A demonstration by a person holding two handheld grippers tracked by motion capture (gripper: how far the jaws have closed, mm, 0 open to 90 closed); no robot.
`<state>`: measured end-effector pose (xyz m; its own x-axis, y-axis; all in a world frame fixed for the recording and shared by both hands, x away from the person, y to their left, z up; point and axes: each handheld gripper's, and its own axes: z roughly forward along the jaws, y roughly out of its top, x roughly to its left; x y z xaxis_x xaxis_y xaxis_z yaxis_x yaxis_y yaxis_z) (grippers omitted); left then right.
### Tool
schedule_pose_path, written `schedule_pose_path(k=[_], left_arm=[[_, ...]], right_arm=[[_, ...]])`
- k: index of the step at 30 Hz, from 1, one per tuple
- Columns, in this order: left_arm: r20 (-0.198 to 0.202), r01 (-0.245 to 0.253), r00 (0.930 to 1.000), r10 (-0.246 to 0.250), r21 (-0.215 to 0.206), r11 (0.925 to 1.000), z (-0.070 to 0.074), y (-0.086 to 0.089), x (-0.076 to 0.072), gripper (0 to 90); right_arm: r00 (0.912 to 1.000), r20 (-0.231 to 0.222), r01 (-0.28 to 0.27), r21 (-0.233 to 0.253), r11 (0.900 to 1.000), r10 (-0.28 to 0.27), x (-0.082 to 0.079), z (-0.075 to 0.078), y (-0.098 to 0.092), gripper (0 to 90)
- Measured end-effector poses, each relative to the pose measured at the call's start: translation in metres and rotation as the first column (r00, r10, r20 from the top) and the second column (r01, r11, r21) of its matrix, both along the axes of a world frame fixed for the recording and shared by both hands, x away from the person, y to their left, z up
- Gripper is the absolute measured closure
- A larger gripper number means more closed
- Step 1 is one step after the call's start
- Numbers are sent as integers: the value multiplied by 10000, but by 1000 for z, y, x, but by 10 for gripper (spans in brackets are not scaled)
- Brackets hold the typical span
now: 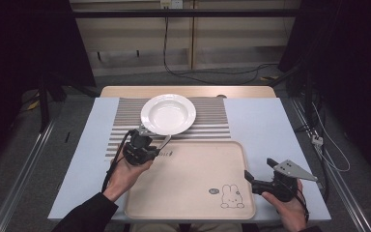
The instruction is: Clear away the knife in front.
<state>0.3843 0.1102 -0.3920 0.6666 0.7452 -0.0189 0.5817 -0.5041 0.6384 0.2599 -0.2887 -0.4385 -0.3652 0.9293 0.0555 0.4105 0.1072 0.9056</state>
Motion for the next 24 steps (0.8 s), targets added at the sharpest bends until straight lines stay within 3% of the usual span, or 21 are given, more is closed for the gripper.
schedule_pose_path(k=[13,24], left_arm=[[-318,8,9995,1,290,9996,-13,-2,-8,797],[-985,-64,9951,83,197,9998,-29,-8,-6,796]], right_arm=[[10000,-36,-16,0,10000,16,1,0,1,65],[10000,-36,-32,-5,10000,32,1,0,1,64]])
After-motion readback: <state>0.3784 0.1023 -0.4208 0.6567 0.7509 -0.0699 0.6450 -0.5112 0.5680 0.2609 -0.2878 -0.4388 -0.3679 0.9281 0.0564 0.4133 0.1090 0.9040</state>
